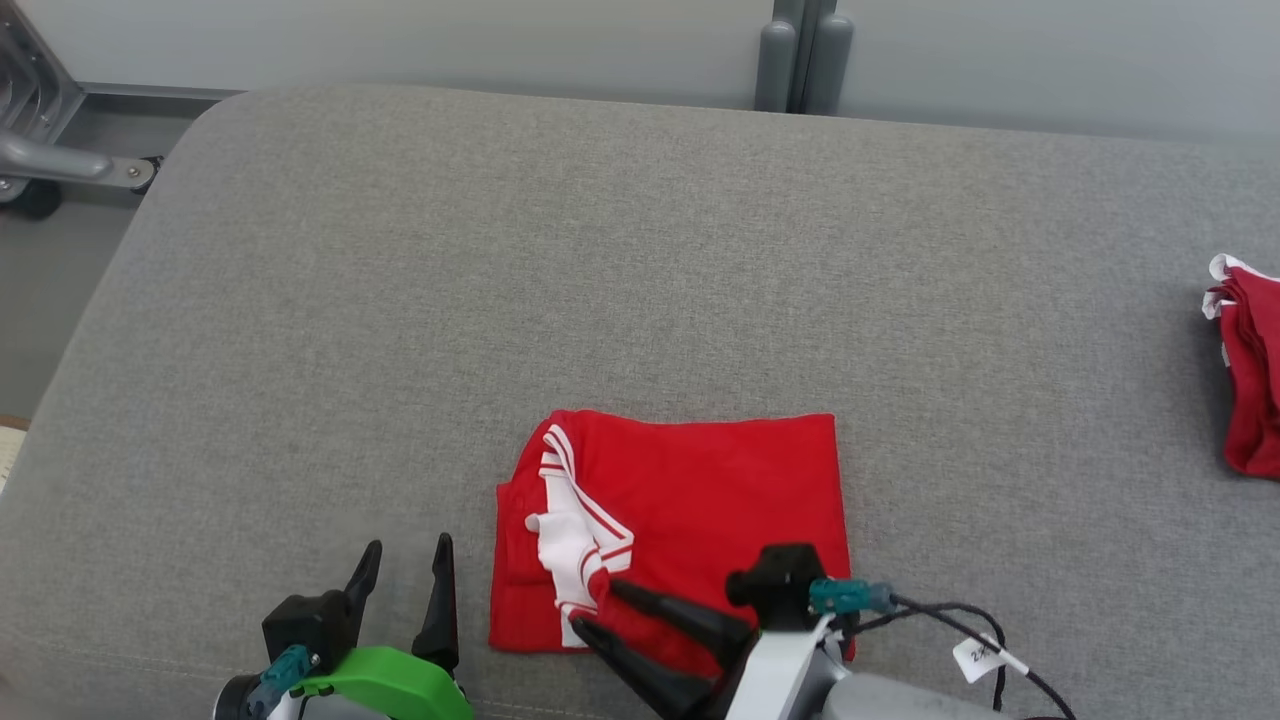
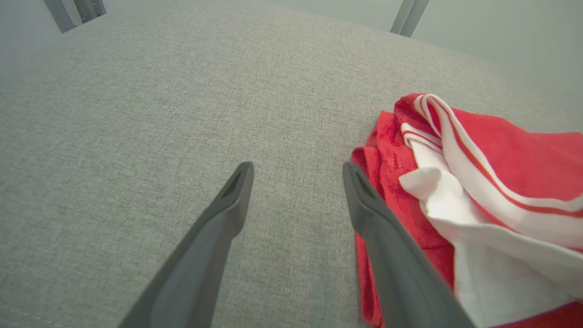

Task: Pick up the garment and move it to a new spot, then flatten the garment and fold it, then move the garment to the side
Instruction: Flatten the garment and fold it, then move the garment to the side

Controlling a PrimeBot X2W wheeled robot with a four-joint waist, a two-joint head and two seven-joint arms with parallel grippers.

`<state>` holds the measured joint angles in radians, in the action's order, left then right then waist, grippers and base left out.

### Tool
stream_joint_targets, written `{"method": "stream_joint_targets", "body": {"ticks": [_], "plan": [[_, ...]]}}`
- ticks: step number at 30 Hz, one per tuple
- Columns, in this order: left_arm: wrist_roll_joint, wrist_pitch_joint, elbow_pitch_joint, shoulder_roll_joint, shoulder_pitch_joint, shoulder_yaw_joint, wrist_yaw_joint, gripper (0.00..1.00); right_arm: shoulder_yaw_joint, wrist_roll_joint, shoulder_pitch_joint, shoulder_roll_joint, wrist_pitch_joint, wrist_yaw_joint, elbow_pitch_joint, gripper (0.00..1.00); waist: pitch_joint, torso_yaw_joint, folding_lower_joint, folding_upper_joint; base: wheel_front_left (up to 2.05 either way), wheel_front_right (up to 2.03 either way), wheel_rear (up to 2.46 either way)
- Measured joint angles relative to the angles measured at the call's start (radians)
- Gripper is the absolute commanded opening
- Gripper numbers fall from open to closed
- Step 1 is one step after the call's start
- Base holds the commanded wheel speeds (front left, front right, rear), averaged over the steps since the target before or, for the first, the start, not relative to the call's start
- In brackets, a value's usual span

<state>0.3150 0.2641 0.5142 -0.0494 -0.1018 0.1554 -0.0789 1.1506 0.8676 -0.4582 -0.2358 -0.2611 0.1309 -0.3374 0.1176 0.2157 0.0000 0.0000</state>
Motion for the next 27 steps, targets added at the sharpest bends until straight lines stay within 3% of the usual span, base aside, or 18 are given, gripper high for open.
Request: {"method": "stream_joint_targets", "body": {"ticks": [3,6,7,9,22,27], "plan": [[0.002,0.0,0.002,0.0,0.0,0.004,0.001,1.0,-0.017,0.065,-0.037,-0.025,0.0,0.0,0.037,1.0,-0.003,-0.01,0.0,0.0,0.0,0.0,0.0],[0.004,0.0,-0.001,0.0,0.0,0.003,0.001,1.0,-0.157,0.035,-0.035,-0.05,-0.001,0.0,0.017,1.0,-0.004,-0.02,0.0,0.0,0.0,0.0,0.0],[0.004,0.0,-0.002,0.0,0.0,0.004,0.001,1.0,-0.256,-0.02,-0.007,-0.059,-0.002,0.0,-0.026,1.0,-0.004,-0.026,0.0,0.0,0.0,0.0,0.0],[0.004,0.0,-0.004,0.0,0.0,0.004,0.001,1.0,-0.342,-0.074,0.029,-0.055,-0.002,0.0,-0.077,1.0,-0.004,-0.03,0.0,0.0,0.0,0.0,0.0],[-0.003,0.0,-0.006,0.0,-0.001,0.011,0.0,1.0,-0.581,-0.268,0.097,0.056,-0.002,0.0,-0.314,1.0,0.009,-0.011,0.0,0.0,0.0,0.0,0.0],[-0.003,0.0,-0.01,0.0,-0.002,0.014,0.0,1.0,-0.624,-0.317,0.1,0.103,-0.002,0.0,-0.377,1.0,0.017,0.004,0.0,0.0,0.0,0.0,0.0]]}}
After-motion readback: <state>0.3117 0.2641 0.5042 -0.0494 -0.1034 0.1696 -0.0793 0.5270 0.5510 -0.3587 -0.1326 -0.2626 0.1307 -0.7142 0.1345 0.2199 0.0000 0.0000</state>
